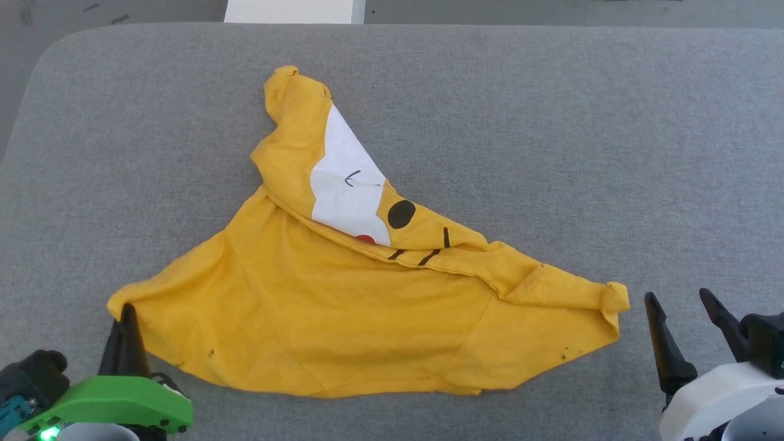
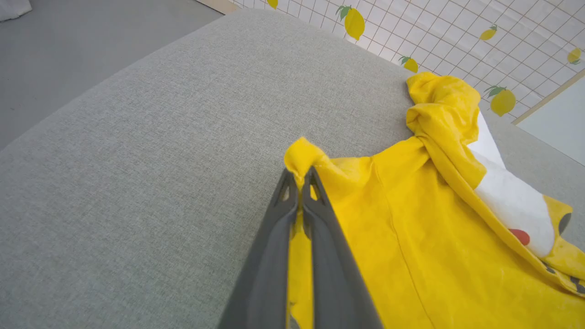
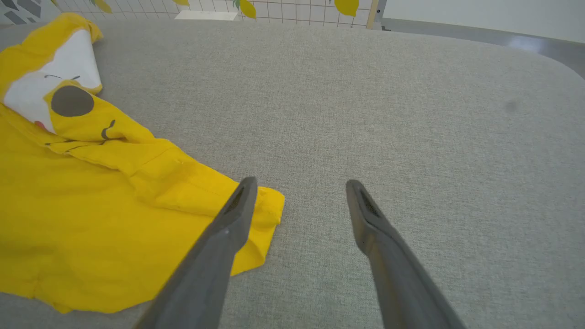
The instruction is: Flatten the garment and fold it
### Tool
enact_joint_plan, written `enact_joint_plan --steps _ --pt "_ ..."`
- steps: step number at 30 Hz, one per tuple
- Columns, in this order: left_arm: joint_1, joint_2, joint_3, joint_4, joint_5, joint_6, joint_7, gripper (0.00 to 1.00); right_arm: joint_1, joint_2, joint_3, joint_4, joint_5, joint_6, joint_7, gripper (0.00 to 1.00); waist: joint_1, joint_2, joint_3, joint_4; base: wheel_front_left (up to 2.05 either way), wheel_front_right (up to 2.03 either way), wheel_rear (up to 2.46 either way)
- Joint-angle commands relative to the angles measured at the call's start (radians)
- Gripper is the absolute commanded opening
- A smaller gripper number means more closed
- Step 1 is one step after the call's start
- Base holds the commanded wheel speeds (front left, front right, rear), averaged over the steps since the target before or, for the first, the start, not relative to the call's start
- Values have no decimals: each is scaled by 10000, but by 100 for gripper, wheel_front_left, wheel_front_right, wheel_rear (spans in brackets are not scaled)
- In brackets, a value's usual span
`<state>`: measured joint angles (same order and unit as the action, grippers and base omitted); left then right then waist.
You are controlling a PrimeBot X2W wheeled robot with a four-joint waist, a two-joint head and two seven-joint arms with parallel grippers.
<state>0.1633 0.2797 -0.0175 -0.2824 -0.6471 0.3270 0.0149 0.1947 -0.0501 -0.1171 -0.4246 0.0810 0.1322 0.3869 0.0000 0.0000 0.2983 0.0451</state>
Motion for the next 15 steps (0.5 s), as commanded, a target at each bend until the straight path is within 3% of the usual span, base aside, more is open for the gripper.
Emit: enact_joint_plan --steps 1,15 --pt "-69 -17 -53 45 0 -70 -46 0 97 -1 15 -66 -67 -15 127 100 0 0 31 16 0 0 0" --pt "-510 13 -323 329 -35 -249 18 0 -584 -44 641 1607 -278 -15 349 100 0 0 259 288 0 0 0"
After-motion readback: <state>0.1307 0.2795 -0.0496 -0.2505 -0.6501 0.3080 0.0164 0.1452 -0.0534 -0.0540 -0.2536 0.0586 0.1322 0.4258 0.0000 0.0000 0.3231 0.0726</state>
